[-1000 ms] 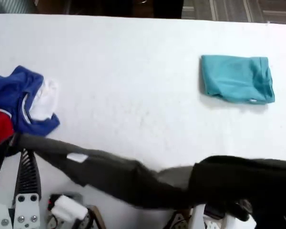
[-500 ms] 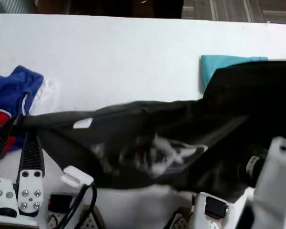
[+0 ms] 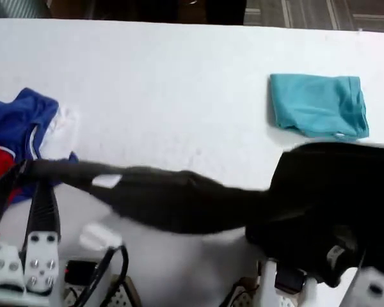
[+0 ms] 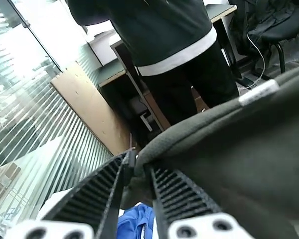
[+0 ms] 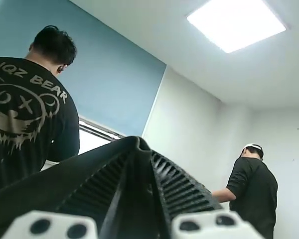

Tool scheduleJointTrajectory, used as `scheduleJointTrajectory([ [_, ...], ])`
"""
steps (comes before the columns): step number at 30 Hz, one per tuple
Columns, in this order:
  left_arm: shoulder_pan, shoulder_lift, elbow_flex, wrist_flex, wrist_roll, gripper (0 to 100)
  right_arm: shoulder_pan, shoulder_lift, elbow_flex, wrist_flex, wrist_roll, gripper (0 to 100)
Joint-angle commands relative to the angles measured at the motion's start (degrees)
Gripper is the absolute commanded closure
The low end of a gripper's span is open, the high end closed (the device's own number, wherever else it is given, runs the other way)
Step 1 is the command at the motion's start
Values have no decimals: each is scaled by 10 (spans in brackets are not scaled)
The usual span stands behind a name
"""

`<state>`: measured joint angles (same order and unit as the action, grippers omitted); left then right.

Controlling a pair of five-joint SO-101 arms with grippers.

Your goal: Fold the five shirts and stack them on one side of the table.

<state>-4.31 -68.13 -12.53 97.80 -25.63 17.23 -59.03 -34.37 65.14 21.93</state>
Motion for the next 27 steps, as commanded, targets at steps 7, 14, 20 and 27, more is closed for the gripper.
scheduleJointTrajectory([
  [7, -8, 2, -80, 37, 5, 975, 2, -16, -9, 11, -2, 979],
  [14, -44, 55, 62, -76, 5, 975, 2, 84, 74, -14, -21, 979],
  [20, -43, 115, 176, -194, 5, 975, 2, 187, 139, -42, -25, 979],
  [27, -40, 233, 226, -318, 5, 975, -14, 298, 202, -94, -21, 979],
])
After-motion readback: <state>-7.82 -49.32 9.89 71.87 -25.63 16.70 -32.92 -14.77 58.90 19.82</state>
